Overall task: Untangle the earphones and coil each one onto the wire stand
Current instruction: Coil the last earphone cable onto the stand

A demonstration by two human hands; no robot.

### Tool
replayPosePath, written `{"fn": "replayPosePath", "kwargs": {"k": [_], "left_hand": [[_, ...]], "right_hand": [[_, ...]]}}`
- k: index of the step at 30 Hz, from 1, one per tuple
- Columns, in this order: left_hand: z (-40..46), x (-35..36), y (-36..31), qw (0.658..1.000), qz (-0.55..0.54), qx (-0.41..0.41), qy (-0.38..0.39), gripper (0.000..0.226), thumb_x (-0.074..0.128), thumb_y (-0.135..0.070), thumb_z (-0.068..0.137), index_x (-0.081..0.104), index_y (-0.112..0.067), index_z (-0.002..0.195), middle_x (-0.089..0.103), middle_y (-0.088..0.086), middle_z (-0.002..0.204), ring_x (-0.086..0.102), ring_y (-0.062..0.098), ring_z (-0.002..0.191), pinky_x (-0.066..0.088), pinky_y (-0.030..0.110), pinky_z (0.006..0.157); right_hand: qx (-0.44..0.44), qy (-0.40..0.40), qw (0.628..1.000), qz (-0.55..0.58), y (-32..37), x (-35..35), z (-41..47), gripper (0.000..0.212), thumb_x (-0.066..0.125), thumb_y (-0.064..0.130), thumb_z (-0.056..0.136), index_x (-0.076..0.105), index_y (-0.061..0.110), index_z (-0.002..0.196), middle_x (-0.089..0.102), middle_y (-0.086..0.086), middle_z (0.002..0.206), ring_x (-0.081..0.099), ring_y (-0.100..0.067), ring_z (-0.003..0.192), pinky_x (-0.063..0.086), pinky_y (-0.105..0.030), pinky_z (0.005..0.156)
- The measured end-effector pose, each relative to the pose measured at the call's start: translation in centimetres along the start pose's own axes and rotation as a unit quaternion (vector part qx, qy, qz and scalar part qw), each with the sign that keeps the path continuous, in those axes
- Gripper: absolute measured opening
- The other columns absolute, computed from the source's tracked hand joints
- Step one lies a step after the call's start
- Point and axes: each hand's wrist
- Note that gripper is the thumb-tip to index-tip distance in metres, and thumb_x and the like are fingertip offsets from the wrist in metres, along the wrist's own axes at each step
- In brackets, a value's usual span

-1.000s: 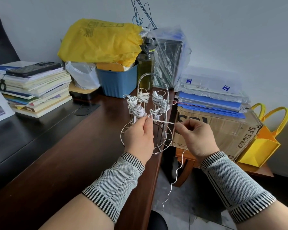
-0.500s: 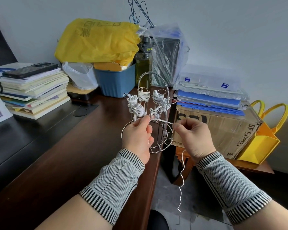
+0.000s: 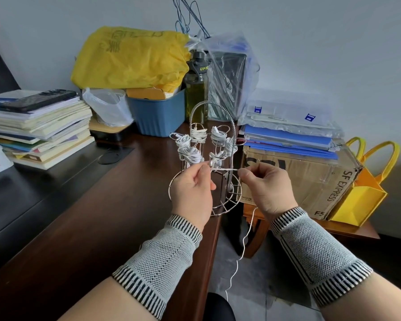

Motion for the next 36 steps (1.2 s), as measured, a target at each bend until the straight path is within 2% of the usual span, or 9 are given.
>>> {"fn": "replayPosePath", "kwargs": {"k": [2, 4, 10, 16, 21, 24, 29, 32, 36], "left_hand": [[-0.2, 0.0, 0.0, 0.999, 0.035, 0.035, 0.007, 0.019, 0.057, -0.023, 0.096, 0.073, -0.014, 0.101, 0.061, -0.007, 0.063, 0.060, 0.000, 0.058, 0.047, 0.013, 0.061], [-0.3, 0.0, -0.1, 0.995, 0.082, 0.063, 0.009, 0.025, 0.062, -0.028, 0.092, 0.073, -0.015, 0.110, 0.067, -0.008, 0.075, 0.066, 0.009, 0.076, 0.054, 0.025, 0.076], [-0.2, 0.0, -0.1, 0.984, 0.136, 0.111, -0.011, 0.026, 0.063, -0.031, 0.092, 0.074, -0.016, 0.111, 0.075, -0.002, 0.102, 0.067, 0.012, 0.094, 0.052, 0.027, 0.090], [-0.2, 0.2, 0.0, 0.995, 0.087, 0.039, 0.010, 0.019, 0.060, -0.029, 0.094, 0.076, -0.019, 0.097, 0.065, -0.009, 0.059, 0.059, 0.000, 0.058, 0.047, 0.014, 0.065], [-0.4, 0.4, -0.1, 0.999, 0.013, -0.021, 0.031, 0.015, 0.060, -0.029, 0.095, 0.074, -0.026, 0.091, 0.067, -0.010, 0.058, 0.046, 0.000, 0.043, 0.043, 0.024, 0.056], [-0.5, 0.5, -0.1, 0.999, -0.006, -0.029, 0.035, 0.015, 0.060, -0.029, 0.095, 0.069, -0.036, 0.085, 0.068, -0.011, 0.059, 0.052, -0.003, 0.049, 0.048, 0.027, 0.063], [-0.7, 0.5, -0.4, 0.998, -0.036, -0.042, 0.044, 0.018, 0.060, -0.025, 0.095, 0.069, -0.033, 0.082, 0.066, -0.009, 0.056, 0.056, -0.003, 0.049, 0.048, 0.019, 0.056], [-0.9, 0.5, -1.0, 0.990, -0.102, -0.081, 0.049, 0.012, 0.060, -0.019, 0.095, 0.072, -0.017, 0.092, 0.064, -0.003, 0.060, 0.057, -0.004, 0.046, 0.042, 0.011, 0.042], [-1.0, 0.5, -1.2, 0.984, -0.135, -0.097, 0.057, 0.016, 0.059, -0.016, 0.095, 0.069, -0.006, 0.103, 0.063, 0.002, 0.065, 0.058, -0.005, 0.047, 0.040, 0.008, 0.041]], "right_hand": [[0.004, -0.005, 1.000, -0.010, -0.1, 0.0, 0.2, 0.017, 0.072, 0.019, 0.082, 0.066, 0.016, 0.067, 0.067, 0.000, 0.067, 0.058, -0.011, 0.061, 0.050, -0.026, 0.062], [0.006, -0.006, 1.000, -0.023, -0.2, 0.1, 0.4, 0.018, 0.071, 0.019, 0.083, 0.066, 0.017, 0.066, 0.065, 0.002, 0.064, 0.055, -0.007, 0.056, 0.047, -0.023, 0.058], [0.013, -0.012, 0.999, -0.039, -0.3, 0.2, 0.4, 0.022, 0.073, 0.022, 0.082, 0.063, 0.019, 0.062, 0.057, 0.009, 0.054, 0.046, 0.001, 0.044, 0.040, -0.021, 0.051], [0.009, -0.010, 0.998, -0.064, 0.3, -1.0, 0.7, 0.023, 0.073, 0.029, 0.081, 0.067, 0.010, 0.070, 0.069, -0.008, 0.068, 0.064, -0.024, 0.064, 0.055, -0.037, 0.064], [-0.048, 0.064, 0.989, -0.121, 1.9, -2.9, 1.1, 0.015, 0.063, 0.020, 0.089, 0.064, 0.019, 0.074, 0.064, 0.001, 0.067, 0.054, -0.013, 0.057, 0.049, -0.030, 0.059], [-0.151, 0.041, 0.955, -0.252, 3.6, -2.8, 1.4, 0.014, 0.063, 0.024, 0.089, 0.063, 0.020, 0.075, 0.064, 0.005, 0.069, 0.061, -0.016, 0.065, 0.051, -0.031, 0.065], [-0.348, 0.024, 0.830, -0.434, 7.1, -1.6, 1.9, 0.018, 0.057, 0.019, 0.087, 0.064, 0.009, 0.073, 0.063, -0.008, 0.065, 0.057, -0.030, 0.056, 0.047, -0.032, 0.052], [-0.323, 0.074, 0.764, -0.553, 9.8, -0.8, 1.9, 0.021, 0.052, 0.015, 0.090, 0.054, 0.010, 0.069, 0.053, -0.007, 0.060, 0.049, -0.028, 0.054, 0.041, -0.031, 0.055], [-0.270, 0.128, 0.741, -0.602, 12.9, 0.6, 1.6, 0.034, 0.044, 0.007, 0.090, 0.029, 0.011, 0.060, 0.033, -0.004, 0.058, 0.038, -0.021, 0.052, 0.040, -0.035, 0.061]]}}
Point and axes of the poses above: each hand's wrist, its own z-axis towards the middle knuckle, its own x-axis out of the palm, y = z × x
